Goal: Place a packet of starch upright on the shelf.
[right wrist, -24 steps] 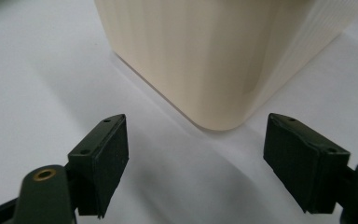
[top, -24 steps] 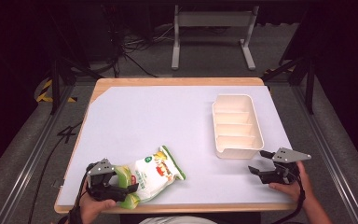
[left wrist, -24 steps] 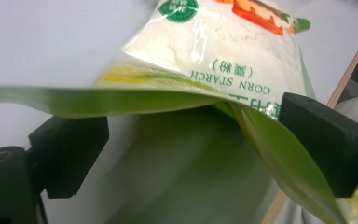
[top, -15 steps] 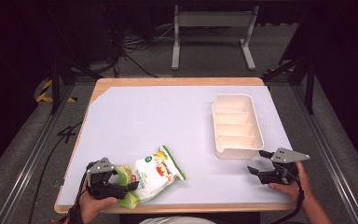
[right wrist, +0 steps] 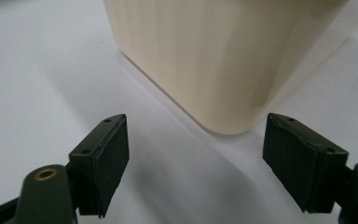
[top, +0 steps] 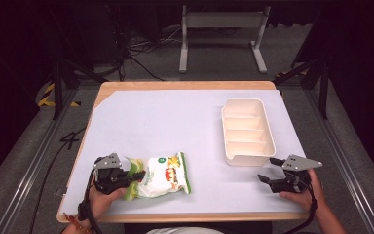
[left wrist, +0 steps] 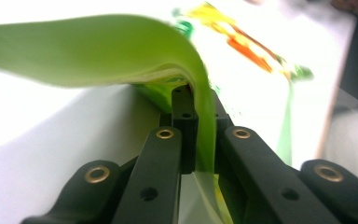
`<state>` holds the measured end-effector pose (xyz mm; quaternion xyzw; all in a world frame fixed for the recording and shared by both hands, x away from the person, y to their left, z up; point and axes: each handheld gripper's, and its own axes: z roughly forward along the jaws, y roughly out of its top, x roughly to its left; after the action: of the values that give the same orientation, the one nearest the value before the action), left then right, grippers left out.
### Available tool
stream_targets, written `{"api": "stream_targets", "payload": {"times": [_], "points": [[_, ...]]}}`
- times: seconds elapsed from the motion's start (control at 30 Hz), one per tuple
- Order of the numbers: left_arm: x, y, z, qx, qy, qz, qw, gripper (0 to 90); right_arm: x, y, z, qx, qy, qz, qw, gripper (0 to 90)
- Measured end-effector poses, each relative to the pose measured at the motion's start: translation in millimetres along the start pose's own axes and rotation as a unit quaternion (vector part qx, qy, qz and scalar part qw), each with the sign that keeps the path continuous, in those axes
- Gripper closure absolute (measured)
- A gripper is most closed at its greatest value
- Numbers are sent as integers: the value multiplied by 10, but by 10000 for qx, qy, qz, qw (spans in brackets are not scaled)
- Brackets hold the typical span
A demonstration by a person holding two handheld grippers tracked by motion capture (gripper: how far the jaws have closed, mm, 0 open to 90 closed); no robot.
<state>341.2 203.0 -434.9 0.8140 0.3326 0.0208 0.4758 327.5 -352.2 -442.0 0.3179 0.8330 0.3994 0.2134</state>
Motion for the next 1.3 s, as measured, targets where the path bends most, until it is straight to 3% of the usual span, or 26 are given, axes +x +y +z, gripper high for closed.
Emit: {"api": "stream_targets", "payload": {"times": [0.33,0.37,0.53,0.77,0.87,0.93,1.13,1.3], "points": [[158,374,230,142,188,370,9990,883,-6,-4,-5,0,-21,1,10000,222],[195,408,266,189,91,337,9992,881,-8,-7,-8,-9,-15,12,10000,222],[260,413,273,150,-83,282,9995,851,-10,-10,-11,-14,-3,9,10000,222],[302,433,356,495,-218,369,9979,752,-2,-6,4,30,18,-15,10000,222],[303,474,409,659,-197,381,9969,770,-3,-5,3,31,7,1,10000,222],[276,505,429,792,-96,542,9953,852,-3,-8,0,24,6,-7,10000,222],[184,522,403,601,146,765,9951,888,-10,-9,-2,12,10,6,10000,222],[62,614,322,265,141,1031,9942,893,-8,-8,-9,-5,-1,6,10000,222]]}}
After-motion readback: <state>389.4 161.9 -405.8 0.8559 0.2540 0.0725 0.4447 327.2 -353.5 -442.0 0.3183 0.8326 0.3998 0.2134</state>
